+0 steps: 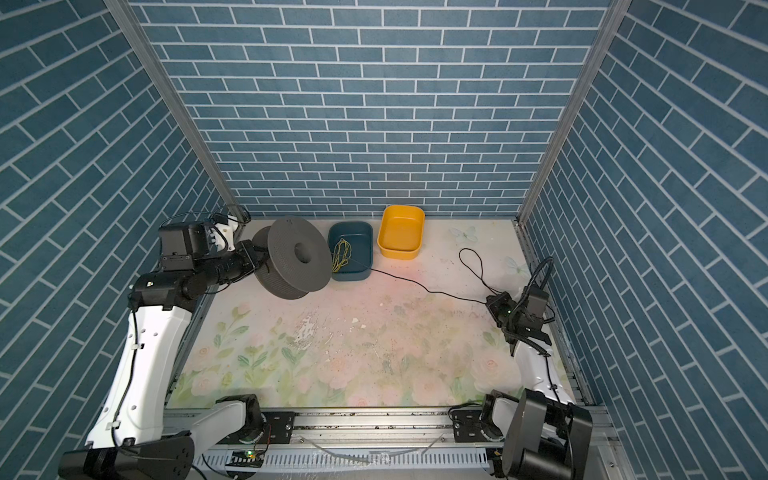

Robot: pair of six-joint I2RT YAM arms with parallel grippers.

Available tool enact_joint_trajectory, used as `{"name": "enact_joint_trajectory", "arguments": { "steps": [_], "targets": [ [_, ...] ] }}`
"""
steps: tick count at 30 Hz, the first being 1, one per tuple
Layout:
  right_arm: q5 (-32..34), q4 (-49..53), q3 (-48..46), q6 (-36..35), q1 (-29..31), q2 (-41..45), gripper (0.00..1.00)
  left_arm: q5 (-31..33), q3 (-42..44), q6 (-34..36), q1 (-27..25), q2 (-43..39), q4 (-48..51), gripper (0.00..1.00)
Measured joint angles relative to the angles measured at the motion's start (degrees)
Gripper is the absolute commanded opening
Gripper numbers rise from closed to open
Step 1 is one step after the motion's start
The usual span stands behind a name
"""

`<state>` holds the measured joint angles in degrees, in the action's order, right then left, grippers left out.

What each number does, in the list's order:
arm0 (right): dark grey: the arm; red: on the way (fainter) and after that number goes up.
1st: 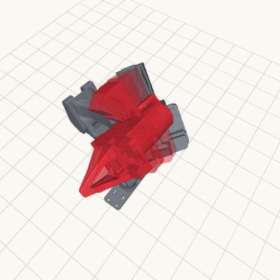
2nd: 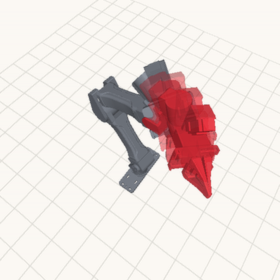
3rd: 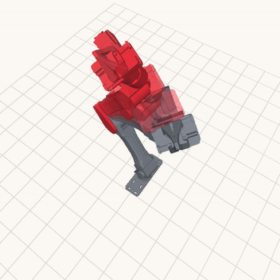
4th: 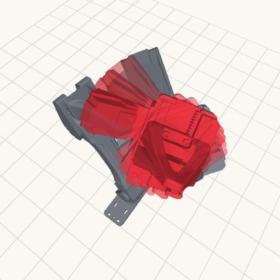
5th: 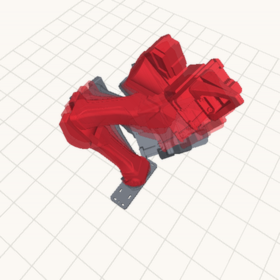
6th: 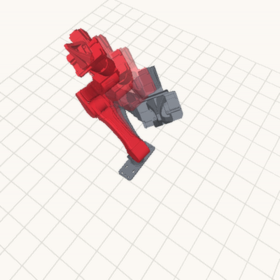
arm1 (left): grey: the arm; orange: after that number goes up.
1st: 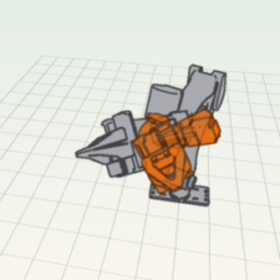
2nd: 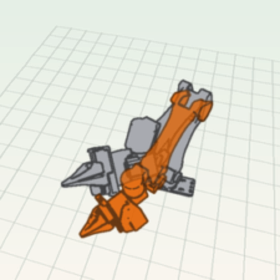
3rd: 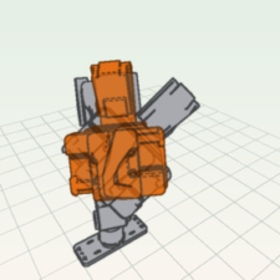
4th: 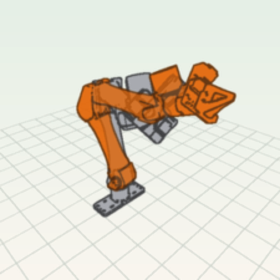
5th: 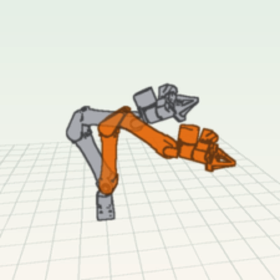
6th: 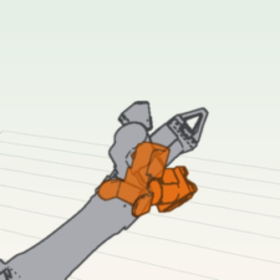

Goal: Wrap the cables
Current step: 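Release the cable and draw the right gripper back while the left tilts the spool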

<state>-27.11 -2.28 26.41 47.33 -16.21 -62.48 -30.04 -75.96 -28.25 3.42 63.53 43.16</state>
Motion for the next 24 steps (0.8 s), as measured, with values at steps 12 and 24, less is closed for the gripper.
{"name": "enact_joint_trajectory", "arguments": {
  "steps": [12, 24],
  "targets": [
    [-4.2, 1.3, -0.6, -2.8, 0.0, 4.1, 0.64, -1.0, 0.7, -1.1, -5.2, 2.2, -1.7, 0.0],
    [-7.5, -1.1, -0.5, -4.6, 10.4, 6.9, 0.67, 1.8, -4.1, -3.3, -16.4, 4.2, -2.8, 0.0]
  ]
}}
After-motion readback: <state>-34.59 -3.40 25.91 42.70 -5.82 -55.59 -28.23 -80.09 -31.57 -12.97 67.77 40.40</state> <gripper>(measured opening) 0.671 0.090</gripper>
